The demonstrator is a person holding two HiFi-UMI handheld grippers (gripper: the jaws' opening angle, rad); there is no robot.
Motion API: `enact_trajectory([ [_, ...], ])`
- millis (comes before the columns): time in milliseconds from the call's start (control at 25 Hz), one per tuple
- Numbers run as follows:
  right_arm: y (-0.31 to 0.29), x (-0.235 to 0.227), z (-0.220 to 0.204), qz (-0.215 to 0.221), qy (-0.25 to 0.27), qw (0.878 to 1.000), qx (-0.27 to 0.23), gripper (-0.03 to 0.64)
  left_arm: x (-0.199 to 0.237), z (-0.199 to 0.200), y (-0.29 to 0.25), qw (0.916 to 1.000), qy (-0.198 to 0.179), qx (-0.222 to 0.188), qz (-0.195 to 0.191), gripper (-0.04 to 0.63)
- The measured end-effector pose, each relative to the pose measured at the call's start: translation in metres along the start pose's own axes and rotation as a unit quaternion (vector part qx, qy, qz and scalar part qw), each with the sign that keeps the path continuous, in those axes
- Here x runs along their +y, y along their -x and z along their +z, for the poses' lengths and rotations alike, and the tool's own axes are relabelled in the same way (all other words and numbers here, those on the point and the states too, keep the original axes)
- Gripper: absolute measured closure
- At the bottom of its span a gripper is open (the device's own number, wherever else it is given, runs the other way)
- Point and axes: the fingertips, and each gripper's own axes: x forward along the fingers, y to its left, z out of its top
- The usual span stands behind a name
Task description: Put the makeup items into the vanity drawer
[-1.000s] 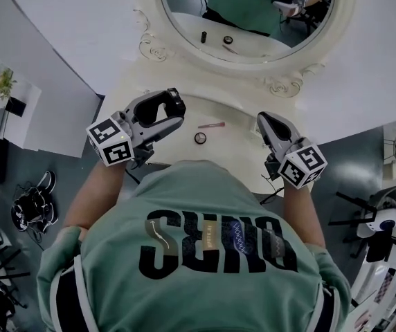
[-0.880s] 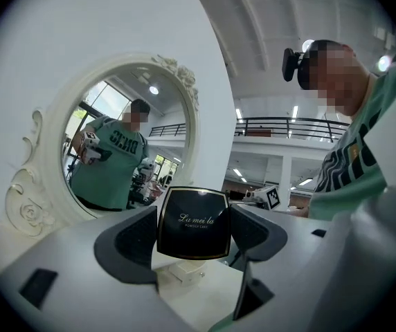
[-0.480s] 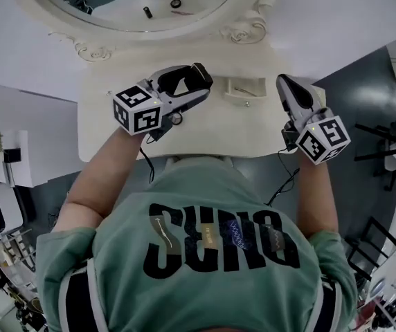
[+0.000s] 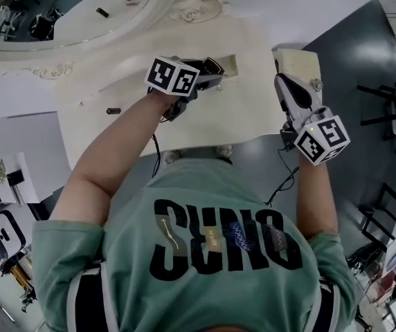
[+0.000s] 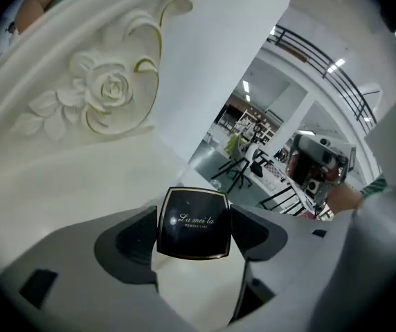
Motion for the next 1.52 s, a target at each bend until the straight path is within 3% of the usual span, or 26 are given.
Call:
enact_trajectory([
  [240, 0.007, -0.024, -0.008, 0.002, -0.014, 1.000, 0.000, 0.607, 0.017, -0.009, -0.037, 0.9954, 0.062, 0.070, 0.021, 0.261],
  [600, 0.006, -0.032, -0.005, 0.018, -0.021, 1.000, 0.000, 0.607, 0.030, -0.025, -0.055, 0.9773, 0.161, 0.135, 0.029, 0.261],
  [1200, 0.014, -0.043, 0.000, 0.027, -0.024, 0.999, 0.001, 0.607, 0.039, -0.013, -0.063, 0.9709, 0.221, 0.082, 0.045, 0.261],
  [1520, 0.015, -0.040, 0.009, 0.035, -0.018, 0.999, 0.000, 0.607, 0.033, -0.003, -0.053, 0.9732, 0.219, 0.054, 0.044, 0.261],
])
